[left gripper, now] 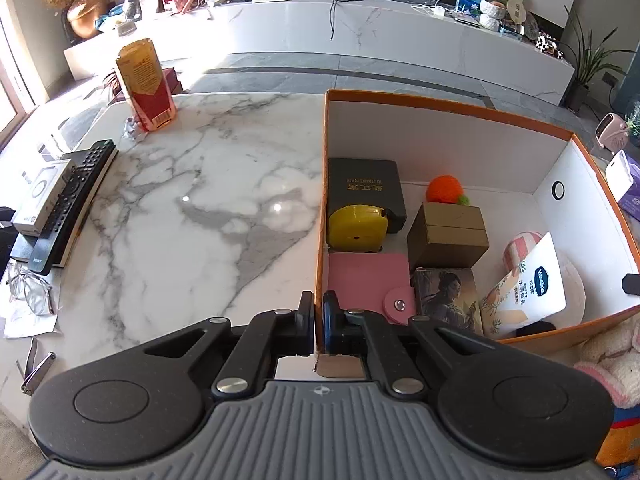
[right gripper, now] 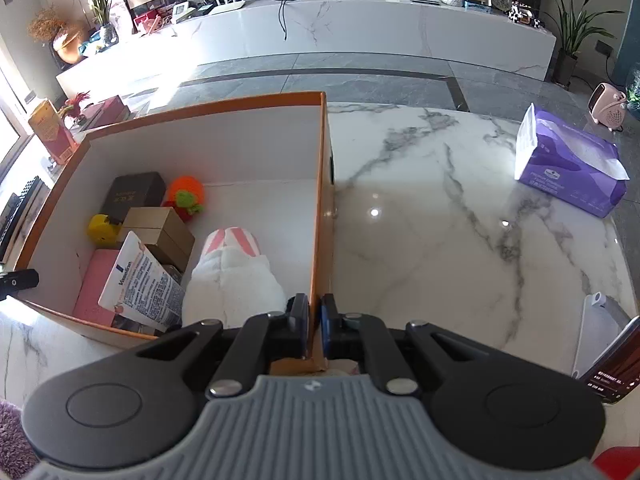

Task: Organize objects
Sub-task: 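Lower the bunny and tube into the box and open both tools, then move both tools to the plush toys beside the box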

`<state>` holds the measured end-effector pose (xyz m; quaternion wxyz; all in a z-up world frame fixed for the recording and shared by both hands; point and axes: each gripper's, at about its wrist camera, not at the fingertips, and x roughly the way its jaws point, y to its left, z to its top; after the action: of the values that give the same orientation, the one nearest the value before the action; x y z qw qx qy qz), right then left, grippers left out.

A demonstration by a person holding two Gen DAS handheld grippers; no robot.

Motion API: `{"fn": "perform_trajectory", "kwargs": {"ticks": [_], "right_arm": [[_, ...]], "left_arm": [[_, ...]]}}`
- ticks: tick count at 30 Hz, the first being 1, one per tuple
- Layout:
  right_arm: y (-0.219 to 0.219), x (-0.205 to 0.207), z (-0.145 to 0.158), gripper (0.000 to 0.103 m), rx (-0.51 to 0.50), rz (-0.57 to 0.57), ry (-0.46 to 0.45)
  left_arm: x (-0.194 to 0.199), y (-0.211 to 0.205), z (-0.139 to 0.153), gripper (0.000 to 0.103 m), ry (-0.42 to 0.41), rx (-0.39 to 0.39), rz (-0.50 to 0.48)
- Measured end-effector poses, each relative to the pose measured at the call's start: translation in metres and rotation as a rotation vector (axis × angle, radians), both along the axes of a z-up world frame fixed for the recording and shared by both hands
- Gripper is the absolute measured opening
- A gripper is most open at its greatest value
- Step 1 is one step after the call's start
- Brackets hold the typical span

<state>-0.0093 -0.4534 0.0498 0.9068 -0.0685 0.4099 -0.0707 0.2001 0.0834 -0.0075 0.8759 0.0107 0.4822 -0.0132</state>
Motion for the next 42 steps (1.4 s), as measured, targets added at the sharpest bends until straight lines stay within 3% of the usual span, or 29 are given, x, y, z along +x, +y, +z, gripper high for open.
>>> {"fn": "perform_trajectory", "kwargs": {"ticks": [6, 22, 27, 29, 36, 42], "right_arm": [[0.03, -0.017, -0.01, 0.009, 0.003, 0.058, 0.034], [0.059, -0.1, -0.026, 0.012, 0.031, 0.09, 0.08], [0.053, -0.108, -0.019, 0.016, 0.078, 0.112, 0.058], [0.05, -0.117, -0.011, 0.025, 0.093, 0.127, 0.036], [0.018, -0.148, 0.016, 0.039, 0.155, 0.083, -0.036], [-0.01, -0.162, 0.006, 0.052, 0.093, -0.024, -0.019]], "left_arm": [[-0.017, 0.025, 0.003, 0.005, 0.002, 0.03, 0.033], [-0.073, 0.056, 0.006, 0.006, 0.007, -0.016, 0.04], [-0.087, 0.052, 0.021, 0.019, -0.066, -0.034, 0.046], [-0.096, 0.044, 0.032, 0.02, -0.107, -0.008, 0.039], [-0.126, -0.01, 0.068, 0.02, -0.184, -0.087, -0.124], [-0.141, -0.069, 0.07, 0.02, -0.136, -0.167, -0.32]]}}
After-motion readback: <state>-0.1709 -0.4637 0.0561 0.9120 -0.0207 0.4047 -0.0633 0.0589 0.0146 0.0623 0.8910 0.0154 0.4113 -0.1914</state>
